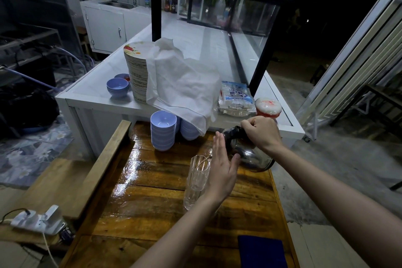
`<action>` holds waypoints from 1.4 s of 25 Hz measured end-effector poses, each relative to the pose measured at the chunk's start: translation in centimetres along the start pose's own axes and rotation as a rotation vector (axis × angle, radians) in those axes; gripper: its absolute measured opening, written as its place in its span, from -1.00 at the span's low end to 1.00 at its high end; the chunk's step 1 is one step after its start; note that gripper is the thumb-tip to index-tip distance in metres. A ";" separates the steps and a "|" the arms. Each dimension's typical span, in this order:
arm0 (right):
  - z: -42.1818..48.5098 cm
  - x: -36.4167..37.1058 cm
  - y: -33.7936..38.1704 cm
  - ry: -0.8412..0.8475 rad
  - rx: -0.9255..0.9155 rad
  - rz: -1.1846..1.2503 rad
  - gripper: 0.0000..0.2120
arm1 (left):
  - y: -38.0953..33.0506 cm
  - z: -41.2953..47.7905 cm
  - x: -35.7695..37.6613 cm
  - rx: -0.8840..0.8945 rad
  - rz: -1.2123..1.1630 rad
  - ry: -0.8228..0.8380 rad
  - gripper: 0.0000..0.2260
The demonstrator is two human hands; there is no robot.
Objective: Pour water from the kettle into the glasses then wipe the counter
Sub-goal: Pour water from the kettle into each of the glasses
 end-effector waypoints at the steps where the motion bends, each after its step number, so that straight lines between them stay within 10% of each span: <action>1: 0.0 -0.1 0.2 -0.003 -0.013 -0.002 -0.56 | 0.0 0.0 0.0 -0.002 0.000 0.004 -0.37; 35: 1.3 -0.5 3.1 -0.049 -0.158 -0.140 -0.55 | 0.1 -0.3 -0.8 0.014 -0.063 -0.048 -0.42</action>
Point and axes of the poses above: each hand's wrist, its own z-axis towards the middle knuckle, its own x-axis out of the palm, y = z × x, the point moved 9 cm from there along z, towards the middle knuckle, and after that the axes turned 14 degrees about -z, right-handed, at the moved point
